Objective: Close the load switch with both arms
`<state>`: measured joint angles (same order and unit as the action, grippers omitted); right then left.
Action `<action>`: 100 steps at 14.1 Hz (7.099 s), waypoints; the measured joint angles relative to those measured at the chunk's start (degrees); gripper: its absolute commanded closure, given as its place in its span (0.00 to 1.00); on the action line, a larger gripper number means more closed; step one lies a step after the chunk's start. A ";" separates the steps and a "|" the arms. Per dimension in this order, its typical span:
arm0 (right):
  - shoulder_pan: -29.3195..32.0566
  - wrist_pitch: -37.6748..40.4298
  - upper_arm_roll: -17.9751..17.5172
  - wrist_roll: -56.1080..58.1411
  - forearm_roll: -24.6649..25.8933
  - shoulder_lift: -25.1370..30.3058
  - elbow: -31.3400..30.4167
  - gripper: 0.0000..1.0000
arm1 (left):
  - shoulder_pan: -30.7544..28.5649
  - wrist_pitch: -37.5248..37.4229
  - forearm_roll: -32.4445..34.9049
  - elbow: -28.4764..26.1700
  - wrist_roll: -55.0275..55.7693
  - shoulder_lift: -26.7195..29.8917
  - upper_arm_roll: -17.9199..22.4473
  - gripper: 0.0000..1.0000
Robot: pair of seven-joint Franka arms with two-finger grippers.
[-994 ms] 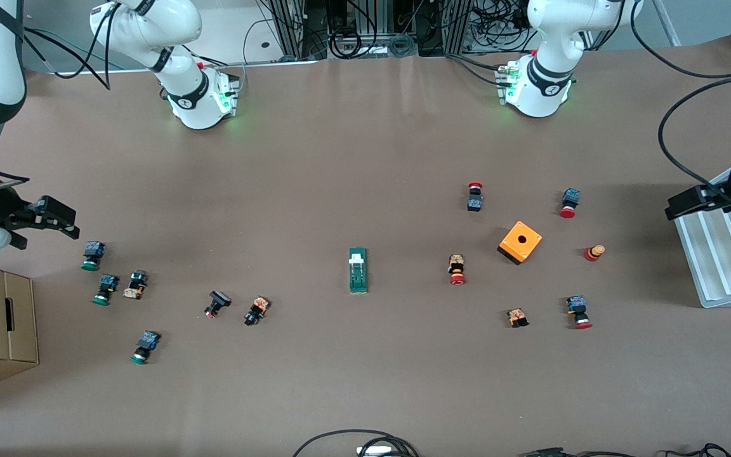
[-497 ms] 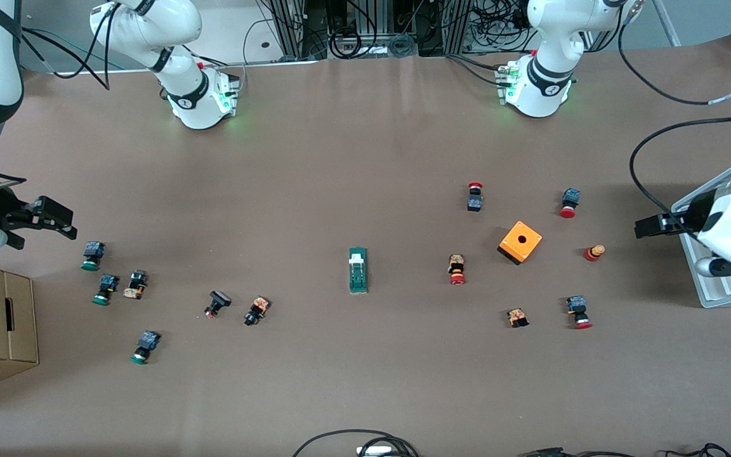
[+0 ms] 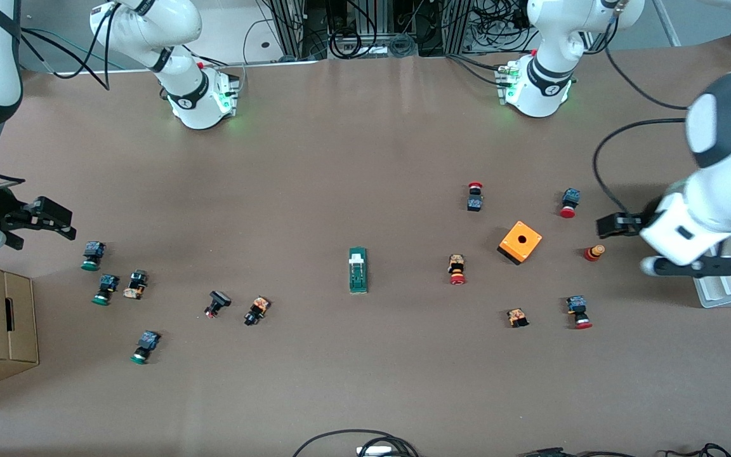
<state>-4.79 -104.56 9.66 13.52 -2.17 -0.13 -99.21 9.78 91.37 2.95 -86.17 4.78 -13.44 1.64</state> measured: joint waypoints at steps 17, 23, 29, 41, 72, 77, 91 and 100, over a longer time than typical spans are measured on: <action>-2.47 1.94 -0.54 -5.67 -1.57 -2.54 -0.16 0.00 | 34.82 19.30 20.27 -0.39 53.44 -5.55 -1.42 0.00; -2.71 1.90 -0.56 -5.67 -1.60 -3.14 -0.16 0.00 | 36.56 26.29 35.79 -1.70 81.09 -10.89 -8.79 0.00; -8.10 1.68 -0.71 -17.29 -2.39 -4.48 0.74 0.00 | 36.68 27.00 51.25 -1.81 97.41 -17.03 -15.13 0.00; -16.52 1.25 -0.84 -49.15 -13.27 -14.90 8.50 0.00 | 36.72 25.47 79.97 -4.48 117.78 -26.47 -21.33 0.00; -42.18 -21.99 7.72 -113.07 -20.98 -27.73 9.00 0.00 | 39.58 0.17 105.66 -6.75 139.39 -44.27 -27.43 0.00; -44.57 -27.40 7.64 -118.27 -20.99 -32.77 8.91 0.01 | 39.57 0.17 106.35 -6.72 139.70 -45.51 -27.43 0.00; -49.42 -36.30 7.64 -123.48 -21.00 -37.52 5.22 0.27 | 39.07 0.17 109.70 -6.32 142.43 -47.52 -26.44 0.00; -49.61 -39.52 7.06 -123.55 -21.01 -37.52 1.74 0.33 | 39.00 0.40 111.51 -5.03 142.47 -48.89 -25.53 0.00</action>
<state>-54.40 -144.08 16.72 -110.03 -23.18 -37.65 -97.48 48.78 91.77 114.46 -91.19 147.26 -62.34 -23.89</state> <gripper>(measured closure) 0.304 0.000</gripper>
